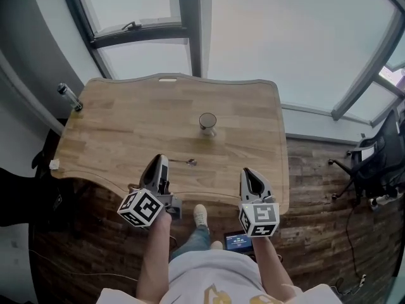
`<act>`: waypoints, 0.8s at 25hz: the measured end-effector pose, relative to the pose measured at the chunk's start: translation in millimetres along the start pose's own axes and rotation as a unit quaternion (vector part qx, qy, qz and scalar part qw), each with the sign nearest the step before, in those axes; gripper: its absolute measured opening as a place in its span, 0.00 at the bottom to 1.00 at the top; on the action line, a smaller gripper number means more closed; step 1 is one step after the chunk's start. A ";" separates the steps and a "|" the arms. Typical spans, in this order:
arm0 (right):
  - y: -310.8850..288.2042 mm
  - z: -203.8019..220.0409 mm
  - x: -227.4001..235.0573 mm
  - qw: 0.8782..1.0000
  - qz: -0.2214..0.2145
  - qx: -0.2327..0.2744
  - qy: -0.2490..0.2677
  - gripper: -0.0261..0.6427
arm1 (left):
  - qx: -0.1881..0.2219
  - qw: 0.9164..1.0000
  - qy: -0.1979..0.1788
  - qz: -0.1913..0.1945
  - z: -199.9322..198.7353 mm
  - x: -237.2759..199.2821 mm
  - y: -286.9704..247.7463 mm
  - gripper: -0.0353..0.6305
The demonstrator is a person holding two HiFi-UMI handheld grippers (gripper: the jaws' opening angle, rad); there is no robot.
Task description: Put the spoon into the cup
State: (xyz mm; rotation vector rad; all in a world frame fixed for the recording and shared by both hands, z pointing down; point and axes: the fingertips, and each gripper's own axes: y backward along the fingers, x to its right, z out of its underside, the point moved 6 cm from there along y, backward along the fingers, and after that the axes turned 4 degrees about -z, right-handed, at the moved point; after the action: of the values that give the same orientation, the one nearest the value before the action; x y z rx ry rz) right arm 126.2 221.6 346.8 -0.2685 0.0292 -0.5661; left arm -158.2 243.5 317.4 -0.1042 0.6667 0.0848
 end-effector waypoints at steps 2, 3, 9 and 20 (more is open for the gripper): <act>-19.3 -3.7 6.7 1.000 0.004 -0.005 0.001 0.09 | -0.004 1.000 0.005 0.002 -3.3 -7.3 -23.2 0.13; -27.9 -5.8 10.0 1.000 0.007 -0.007 0.000 0.09 | -0.007 1.000 0.006 0.003 -5.3 -10.3 -34.2 0.13; -82.0 -19.5 28.6 1.000 0.023 -0.015 -0.002 0.09 | -0.020 1.000 0.005 0.008 -20.9 -26.4 -98.6 0.13; -148.2 -19.7 48.7 0.997 0.062 -0.033 -0.018 0.09 | -0.034 0.999 0.003 0.006 -35.9 -62.7 -179.6 0.13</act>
State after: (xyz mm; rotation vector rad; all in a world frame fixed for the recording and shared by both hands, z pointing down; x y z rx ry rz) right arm 87.4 70.8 368.5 -0.3377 0.0298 -0.4368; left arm -209.2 58.3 340.7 -0.1659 0.6705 0.1183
